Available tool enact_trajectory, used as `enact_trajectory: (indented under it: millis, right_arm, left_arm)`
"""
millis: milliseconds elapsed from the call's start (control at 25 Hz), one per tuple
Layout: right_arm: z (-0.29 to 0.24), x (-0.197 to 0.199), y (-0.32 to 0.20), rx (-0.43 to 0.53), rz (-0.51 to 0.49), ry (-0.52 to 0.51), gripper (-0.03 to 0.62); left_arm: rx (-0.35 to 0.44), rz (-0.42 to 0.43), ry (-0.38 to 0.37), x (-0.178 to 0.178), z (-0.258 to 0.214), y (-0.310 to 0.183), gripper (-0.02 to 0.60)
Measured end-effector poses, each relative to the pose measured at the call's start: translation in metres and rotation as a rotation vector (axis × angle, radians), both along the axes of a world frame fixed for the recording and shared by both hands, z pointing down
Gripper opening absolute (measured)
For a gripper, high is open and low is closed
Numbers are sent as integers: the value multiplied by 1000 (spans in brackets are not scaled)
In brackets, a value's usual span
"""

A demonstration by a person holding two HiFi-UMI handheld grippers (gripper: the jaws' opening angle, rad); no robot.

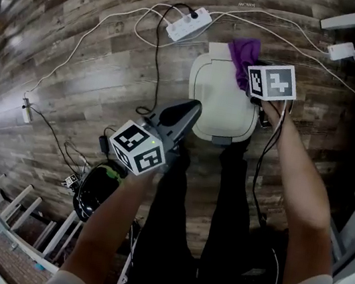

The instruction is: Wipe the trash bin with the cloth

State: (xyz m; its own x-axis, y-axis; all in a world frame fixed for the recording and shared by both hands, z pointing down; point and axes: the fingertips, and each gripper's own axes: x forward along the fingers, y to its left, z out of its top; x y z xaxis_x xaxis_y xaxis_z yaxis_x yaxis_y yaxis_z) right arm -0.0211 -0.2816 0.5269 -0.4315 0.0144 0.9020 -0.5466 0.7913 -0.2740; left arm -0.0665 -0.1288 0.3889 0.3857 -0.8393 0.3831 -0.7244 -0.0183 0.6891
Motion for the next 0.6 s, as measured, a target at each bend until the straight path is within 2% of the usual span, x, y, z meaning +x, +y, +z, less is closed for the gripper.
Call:
enact_trajectory:
  millis: [440, 600]
  right_arm:
    - [1, 91, -50, 164, 0, 219, 106]
    - [-16, 97, -51, 186, 50, 206, 106]
  left_arm:
    - [-26, 12, -25, 1, 3, 1, 11]
    - [-33, 11, -30, -4, 4, 9, 11]
